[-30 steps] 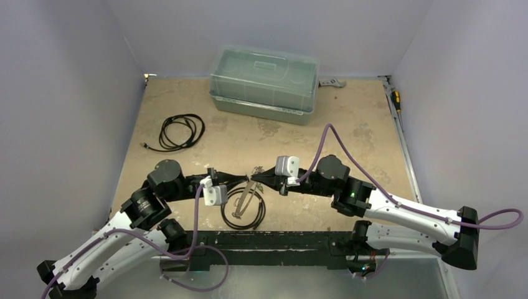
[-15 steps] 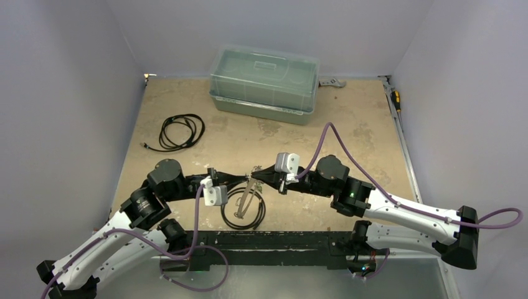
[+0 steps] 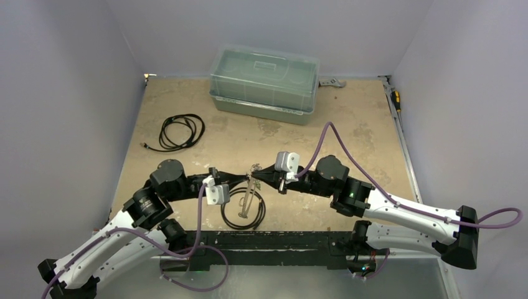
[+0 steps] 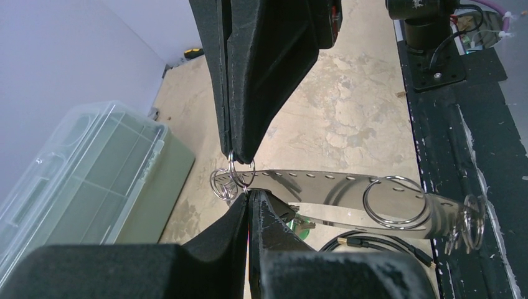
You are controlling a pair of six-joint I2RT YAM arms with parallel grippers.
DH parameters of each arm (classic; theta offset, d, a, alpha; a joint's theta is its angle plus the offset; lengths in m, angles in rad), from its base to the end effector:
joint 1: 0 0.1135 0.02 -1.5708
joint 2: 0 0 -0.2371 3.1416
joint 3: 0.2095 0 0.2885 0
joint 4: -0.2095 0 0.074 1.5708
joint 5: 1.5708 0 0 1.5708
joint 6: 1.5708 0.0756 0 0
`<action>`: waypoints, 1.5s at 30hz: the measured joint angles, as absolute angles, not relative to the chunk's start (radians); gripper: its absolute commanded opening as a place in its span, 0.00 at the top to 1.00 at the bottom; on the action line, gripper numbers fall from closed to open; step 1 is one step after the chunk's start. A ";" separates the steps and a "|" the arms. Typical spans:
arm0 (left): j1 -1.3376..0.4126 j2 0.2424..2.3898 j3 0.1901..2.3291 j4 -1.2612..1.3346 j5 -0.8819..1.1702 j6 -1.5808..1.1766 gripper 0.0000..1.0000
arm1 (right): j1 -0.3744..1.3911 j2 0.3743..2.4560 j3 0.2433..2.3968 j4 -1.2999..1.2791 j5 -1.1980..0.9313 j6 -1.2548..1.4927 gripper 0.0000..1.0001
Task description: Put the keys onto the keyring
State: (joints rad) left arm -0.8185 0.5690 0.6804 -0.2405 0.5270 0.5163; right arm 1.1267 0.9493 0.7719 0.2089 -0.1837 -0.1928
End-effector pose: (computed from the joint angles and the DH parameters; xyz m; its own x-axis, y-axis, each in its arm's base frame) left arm 0.1309 -0.1955 0.3143 0.4033 0.1935 -0.8944 0.8886 0.1505 0.4333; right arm 0.1244 0.2936 0.3202 0.1984 -0.0214 -0.9799 -0.9458 0.2582 -0.1972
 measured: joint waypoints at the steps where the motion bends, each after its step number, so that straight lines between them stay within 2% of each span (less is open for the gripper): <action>1: -0.818 0.571 0.680 -0.241 0.523 0.517 1.00 | 1.127 0.949 0.772 0.208 -0.186 -0.193 1.00; 14: -0.819 0.580 0.780 -0.340 0.467 0.620 1.00 | 1.126 0.974 0.772 0.226 -0.194 -0.195 1.00; 31: -0.820 0.589 0.769 -0.364 0.464 0.648 1.00 | 1.123 0.987 0.772 0.211 -0.192 -0.195 1.00; 35: -0.820 0.559 0.744 -0.358 0.445 0.638 0.66 | 1.123 0.987 0.772 0.210 -0.193 -0.195 1.00; 36: -0.820 0.551 0.738 -0.356 0.437 0.630 0.53 | 1.123 0.987 0.772 0.211 -0.193 -0.195 1.00; 37: -0.820 0.543 0.731 -0.354 0.427 0.620 0.46 | 1.123 0.987 0.772 0.210 -0.193 -0.195 1.00; 41: -0.820 0.501 0.683 -0.324 0.389 0.565 0.34 | 1.124 0.986 0.772 0.210 -0.194 -0.195 1.00; 43: -0.820 0.473 0.649 -0.303 0.384 0.535 0.33 | 1.124 0.985 0.772 0.210 -0.199 -0.195 1.00; 45: -0.820 0.450 0.623 -0.293 0.386 0.507 0.37 | 1.124 0.985 0.772 0.210 -0.204 -0.196 1.00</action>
